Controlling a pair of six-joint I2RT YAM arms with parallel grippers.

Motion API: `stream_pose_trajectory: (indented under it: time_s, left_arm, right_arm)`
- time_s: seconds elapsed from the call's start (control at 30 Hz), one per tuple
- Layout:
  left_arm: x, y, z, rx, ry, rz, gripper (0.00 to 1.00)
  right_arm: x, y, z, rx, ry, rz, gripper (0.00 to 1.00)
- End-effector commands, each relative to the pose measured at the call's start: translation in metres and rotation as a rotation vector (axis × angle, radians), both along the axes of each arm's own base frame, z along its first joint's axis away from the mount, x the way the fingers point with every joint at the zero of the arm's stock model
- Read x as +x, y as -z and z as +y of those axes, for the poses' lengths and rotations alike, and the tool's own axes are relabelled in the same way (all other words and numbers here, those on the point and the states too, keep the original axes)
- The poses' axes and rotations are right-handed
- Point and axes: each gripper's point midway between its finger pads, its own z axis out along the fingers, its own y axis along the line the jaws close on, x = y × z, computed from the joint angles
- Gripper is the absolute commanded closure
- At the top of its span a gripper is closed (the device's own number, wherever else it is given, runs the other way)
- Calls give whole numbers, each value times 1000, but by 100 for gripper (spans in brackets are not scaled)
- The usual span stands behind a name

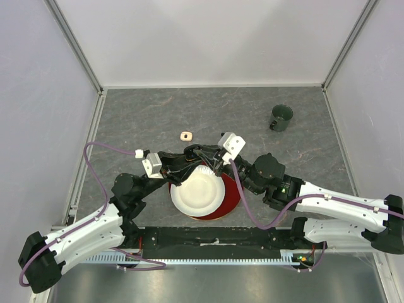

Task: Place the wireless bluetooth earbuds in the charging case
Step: Place the earbud in the charging case.

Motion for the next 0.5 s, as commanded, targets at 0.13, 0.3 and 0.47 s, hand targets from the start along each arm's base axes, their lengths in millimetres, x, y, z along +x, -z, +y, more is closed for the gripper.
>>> stream_pose_trajectory:
  time_s: [0.13,0.3,0.47]
  left_arm:
    - [-3,-34,11,-99,-28,-56,98]
    - [1,-37,16,-116,-64,-61,98]
    - [4,-37,18,-124,-84,-56,98]
  right_arm:
    - [-6,7,1,-46,-11,-3,100]
    - [-4,7,-2,-39,12,7,100]
    - [-5,7,-1,-35,12,7,100]
